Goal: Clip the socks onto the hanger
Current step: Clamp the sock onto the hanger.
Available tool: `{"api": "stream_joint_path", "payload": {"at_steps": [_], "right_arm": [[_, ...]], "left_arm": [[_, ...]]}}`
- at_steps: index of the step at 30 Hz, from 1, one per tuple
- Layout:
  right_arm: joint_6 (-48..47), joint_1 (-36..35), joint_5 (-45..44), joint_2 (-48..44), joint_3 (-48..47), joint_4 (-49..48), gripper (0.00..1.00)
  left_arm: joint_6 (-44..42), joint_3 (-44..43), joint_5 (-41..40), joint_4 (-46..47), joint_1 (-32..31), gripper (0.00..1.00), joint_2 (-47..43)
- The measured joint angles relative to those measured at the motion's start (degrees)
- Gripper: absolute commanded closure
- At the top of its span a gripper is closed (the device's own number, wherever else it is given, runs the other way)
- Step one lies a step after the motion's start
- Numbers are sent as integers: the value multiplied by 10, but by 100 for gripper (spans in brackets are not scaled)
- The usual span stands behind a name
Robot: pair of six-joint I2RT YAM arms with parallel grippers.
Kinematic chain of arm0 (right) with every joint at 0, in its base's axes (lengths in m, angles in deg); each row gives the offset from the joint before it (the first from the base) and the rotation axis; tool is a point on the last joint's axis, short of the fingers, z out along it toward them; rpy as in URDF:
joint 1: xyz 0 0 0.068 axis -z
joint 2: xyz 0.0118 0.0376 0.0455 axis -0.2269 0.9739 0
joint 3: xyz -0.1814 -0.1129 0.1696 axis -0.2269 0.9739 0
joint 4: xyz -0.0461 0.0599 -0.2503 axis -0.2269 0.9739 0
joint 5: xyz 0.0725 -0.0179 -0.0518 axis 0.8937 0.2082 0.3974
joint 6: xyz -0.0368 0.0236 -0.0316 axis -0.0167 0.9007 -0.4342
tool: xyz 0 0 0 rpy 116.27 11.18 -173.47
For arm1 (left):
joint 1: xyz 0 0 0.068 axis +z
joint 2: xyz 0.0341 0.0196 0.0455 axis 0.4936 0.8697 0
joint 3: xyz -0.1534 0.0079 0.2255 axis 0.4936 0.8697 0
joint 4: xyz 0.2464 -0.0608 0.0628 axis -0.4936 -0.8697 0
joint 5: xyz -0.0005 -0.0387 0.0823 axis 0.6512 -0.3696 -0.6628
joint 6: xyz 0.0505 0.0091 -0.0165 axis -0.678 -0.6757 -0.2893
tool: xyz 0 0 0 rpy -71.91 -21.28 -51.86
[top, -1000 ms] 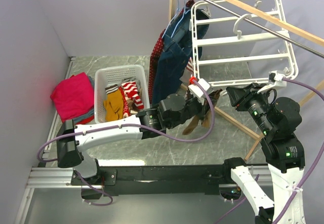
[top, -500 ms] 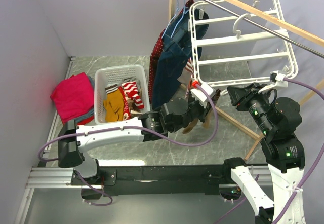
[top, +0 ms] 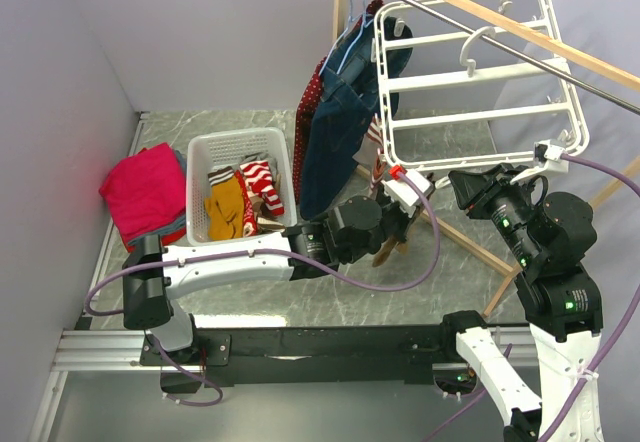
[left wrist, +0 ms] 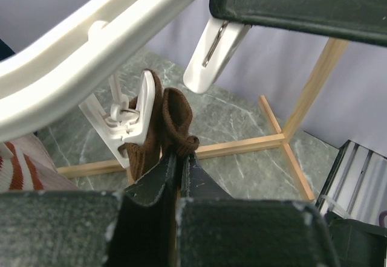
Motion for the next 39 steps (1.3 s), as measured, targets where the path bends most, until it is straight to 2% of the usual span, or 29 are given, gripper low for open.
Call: {"api": "stream_joint_path", "payload": {"at_steps": [29, 39], "right_arm": [[1, 0, 0, 0, 2, 1, 100], [1, 0, 0, 1, 5, 1, 100]], "left_arm": [[-30, -28, -11, 2, -14, 99, 0], [-46, -66, -11, -1, -18, 99, 11]]}}
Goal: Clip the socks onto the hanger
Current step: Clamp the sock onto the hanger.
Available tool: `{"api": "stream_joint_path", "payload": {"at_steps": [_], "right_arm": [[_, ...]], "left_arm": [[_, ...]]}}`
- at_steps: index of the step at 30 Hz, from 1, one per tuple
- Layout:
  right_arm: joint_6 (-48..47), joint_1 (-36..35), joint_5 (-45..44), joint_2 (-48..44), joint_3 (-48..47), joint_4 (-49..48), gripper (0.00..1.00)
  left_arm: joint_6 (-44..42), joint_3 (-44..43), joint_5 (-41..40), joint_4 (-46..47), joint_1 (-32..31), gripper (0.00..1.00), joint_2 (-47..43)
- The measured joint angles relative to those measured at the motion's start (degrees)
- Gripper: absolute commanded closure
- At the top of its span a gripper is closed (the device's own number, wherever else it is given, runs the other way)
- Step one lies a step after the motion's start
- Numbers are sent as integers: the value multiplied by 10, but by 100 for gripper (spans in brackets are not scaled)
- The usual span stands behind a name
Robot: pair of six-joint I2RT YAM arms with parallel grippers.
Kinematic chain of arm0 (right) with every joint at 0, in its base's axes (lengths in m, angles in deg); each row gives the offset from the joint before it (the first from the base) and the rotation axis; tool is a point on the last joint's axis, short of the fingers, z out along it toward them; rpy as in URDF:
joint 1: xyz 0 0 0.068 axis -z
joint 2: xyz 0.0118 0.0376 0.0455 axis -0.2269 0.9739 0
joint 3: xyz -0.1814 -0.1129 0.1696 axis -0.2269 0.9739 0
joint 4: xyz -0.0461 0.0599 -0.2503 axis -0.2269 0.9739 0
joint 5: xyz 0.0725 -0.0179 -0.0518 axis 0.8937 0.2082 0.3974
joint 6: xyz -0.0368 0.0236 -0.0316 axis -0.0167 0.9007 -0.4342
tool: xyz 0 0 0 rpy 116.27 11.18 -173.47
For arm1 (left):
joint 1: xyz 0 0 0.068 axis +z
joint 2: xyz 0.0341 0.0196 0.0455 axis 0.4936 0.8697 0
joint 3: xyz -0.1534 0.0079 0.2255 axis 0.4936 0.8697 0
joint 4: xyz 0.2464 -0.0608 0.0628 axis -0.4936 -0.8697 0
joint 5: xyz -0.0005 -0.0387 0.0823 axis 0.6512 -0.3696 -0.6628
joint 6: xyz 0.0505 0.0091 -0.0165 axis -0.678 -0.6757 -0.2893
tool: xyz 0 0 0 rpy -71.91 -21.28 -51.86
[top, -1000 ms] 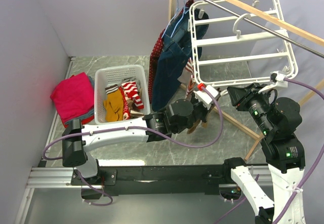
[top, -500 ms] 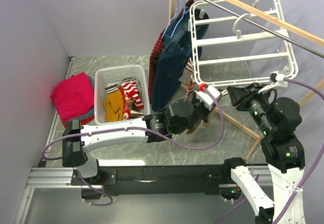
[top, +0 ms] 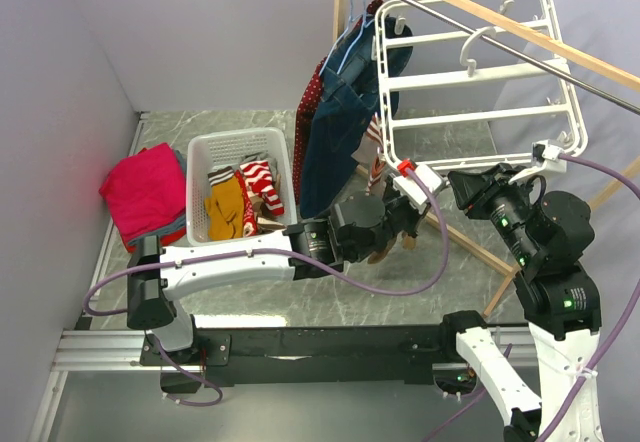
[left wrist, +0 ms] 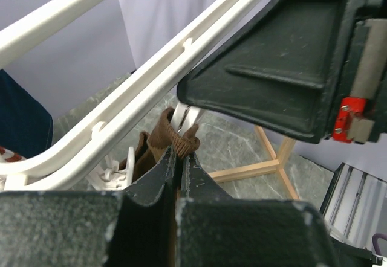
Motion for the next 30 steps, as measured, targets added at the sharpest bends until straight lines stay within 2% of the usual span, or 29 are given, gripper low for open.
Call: {"api": "stream_joint_path", "payload": {"at_steps": [3, 4, 9, 10, 13, 16, 19, 20, 22, 23, 26, 30], "right_arm": [[0, 0, 0, 0, 0, 0, 100], [0, 0, 0, 0, 0, 0, 92], [0, 0, 0, 0, 0, 0, 65], [0, 0, 0, -1, 0, 0, 56], [3, 0, 0, -3, 0, 1, 45], [2, 0, 0, -10, 0, 2, 41], [1, 0, 0, -20, 0, 3, 37], [1, 0, 0, -23, 0, 5, 36], [0, 0, 0, -29, -2, 13, 32], [-2, 0, 0, -31, -5, 22, 32], [-9, 0, -6, -38, -22, 47, 31], [-21, -1, -20, -47, -54, 73, 30]], "left_arm": [[-4, -5, 0, 0, -3, 99, 3], [-4, -5, 0, -2, -4, 98, 3], [-3, -5, 0, -9, -8, 95, 3], [-3, -5, 0, -9, -8, 94, 3], [-3, -5, -2, -9, -8, 94, 3], [-3, -5, -2, -9, -8, 91, 3], [-3, -5, -2, -9, -8, 75, 3], [-2, -5, -2, -9, -8, 61, 3], [-3, -5, -2, -9, -8, 48, 3], [3, -5, -2, -10, -8, 35, 3], [19, -1, -2, -11, -9, 19, 0], [50, 19, -8, -42, -9, 3, -28]]}}
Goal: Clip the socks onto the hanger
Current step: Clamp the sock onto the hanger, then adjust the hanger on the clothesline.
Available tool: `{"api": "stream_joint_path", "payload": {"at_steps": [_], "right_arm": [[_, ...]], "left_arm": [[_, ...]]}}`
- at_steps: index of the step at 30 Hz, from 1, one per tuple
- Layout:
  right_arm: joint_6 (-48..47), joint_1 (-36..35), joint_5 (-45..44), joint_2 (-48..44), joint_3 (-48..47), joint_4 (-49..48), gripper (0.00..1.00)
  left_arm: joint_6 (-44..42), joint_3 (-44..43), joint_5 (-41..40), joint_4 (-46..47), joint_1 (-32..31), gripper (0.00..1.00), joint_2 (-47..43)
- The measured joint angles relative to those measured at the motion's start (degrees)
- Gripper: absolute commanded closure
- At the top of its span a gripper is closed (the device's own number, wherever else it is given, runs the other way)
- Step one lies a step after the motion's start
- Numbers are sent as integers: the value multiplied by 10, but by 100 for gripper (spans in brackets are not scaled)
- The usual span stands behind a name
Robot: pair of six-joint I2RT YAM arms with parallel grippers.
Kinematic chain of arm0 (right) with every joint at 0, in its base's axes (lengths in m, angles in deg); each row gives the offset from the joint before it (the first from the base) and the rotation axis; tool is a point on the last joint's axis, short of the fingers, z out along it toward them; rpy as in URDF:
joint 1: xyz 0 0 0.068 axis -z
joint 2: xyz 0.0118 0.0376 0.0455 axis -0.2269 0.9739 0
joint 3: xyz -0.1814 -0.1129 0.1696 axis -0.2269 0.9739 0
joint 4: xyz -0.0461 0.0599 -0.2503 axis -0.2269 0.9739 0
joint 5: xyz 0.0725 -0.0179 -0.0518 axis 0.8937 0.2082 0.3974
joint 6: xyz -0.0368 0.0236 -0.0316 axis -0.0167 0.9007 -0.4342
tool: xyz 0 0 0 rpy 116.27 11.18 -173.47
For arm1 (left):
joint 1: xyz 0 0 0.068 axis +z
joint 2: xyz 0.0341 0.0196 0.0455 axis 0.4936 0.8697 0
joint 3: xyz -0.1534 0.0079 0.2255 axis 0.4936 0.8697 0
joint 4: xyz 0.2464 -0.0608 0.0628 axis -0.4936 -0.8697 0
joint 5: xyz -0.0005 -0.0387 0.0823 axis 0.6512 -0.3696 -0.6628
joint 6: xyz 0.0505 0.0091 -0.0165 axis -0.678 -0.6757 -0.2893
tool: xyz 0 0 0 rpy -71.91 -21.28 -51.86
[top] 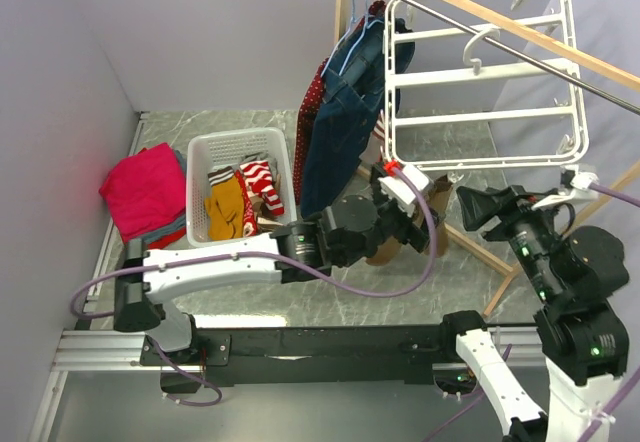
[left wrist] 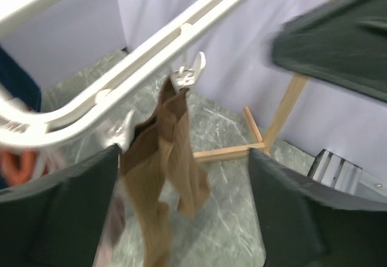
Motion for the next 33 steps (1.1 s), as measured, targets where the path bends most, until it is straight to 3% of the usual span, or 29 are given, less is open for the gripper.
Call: {"api": "stream_joint_path", "payload": {"at_steps": [10, 17, 27, 33], "right_arm": [[-57, -24, -140, -10, -52, 60, 21], [-86, -32, -227, -10, -52, 80, 17], [-89, -31, -232, -9, -50, 78, 16], [-99, -32, -188, -9, -50, 71, 16]], "left_arm": [[94, -46, -99, -150, 12, 3, -64], [147, -46, -99, -222, 103, 4, -62], [147, -57, -80, -223, 139, 4, -22], [147, -63, -69, -225, 205, 3, 2]]}}
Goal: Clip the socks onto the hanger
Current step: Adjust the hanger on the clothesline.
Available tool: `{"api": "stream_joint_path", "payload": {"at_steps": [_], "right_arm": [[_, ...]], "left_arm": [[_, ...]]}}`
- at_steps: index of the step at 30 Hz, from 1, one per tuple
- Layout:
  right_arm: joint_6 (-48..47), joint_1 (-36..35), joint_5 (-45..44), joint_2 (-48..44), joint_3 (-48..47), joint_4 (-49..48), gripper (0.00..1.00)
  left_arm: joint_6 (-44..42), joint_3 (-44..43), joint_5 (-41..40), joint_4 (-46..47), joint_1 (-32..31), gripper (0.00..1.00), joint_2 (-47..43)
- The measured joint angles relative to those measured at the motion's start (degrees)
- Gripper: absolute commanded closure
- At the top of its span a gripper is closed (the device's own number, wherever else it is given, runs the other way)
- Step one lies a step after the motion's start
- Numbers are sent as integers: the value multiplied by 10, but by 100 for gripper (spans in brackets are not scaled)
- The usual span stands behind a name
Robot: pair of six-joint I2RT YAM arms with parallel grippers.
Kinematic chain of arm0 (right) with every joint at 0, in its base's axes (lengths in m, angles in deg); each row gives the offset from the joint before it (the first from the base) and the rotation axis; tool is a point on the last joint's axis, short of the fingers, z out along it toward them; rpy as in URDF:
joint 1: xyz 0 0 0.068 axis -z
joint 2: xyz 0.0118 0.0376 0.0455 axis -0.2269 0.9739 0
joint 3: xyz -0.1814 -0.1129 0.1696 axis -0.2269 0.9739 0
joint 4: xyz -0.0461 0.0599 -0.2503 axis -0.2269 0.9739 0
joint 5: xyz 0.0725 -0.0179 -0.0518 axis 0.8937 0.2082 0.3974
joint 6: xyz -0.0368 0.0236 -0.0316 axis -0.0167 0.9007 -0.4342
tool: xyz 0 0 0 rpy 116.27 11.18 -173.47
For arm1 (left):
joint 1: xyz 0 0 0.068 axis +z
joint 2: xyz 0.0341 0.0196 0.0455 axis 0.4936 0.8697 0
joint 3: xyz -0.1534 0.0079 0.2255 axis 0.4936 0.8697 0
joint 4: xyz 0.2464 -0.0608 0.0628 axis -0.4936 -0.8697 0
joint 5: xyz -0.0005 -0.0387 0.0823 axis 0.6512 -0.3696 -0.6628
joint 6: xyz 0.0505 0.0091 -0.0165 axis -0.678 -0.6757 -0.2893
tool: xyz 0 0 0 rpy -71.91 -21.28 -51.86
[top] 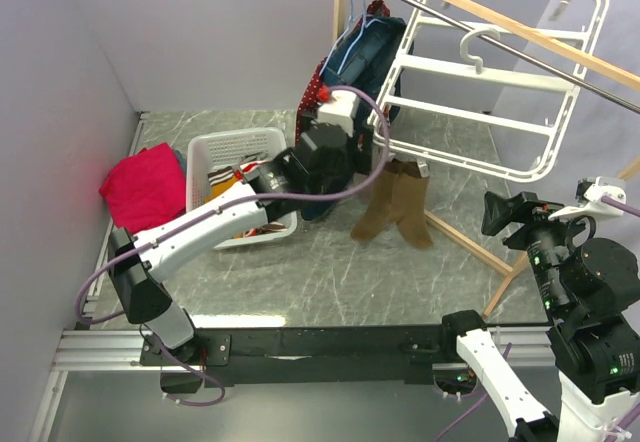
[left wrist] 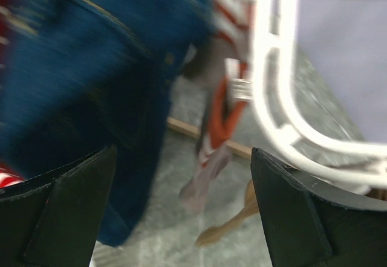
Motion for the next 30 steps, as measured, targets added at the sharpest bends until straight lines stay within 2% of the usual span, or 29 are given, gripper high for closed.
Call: {"api": "stream_joint_path", "payload": {"at_steps": [6, 16, 22, 26, 30], "right_arm": [[-7, 0, 46, 0, 0, -4, 18], [-14, -1, 87, 0, 2, -8, 21], [-11, -2, 187, 12, -16, 1, 21], [5, -2, 247, 58, -100, 25, 20], [27, -2, 233, 86, -185, 50, 20]], "left_arm": [[0, -4, 0, 2, 49, 3, -6], [3, -9, 17, -1, 71, 4, -47], [15, 17, 35, -3, 31, 4, -129], [14, 18, 41, -7, -21, 4, -152], [12, 18, 47, -17, -41, 4, -147]]}}
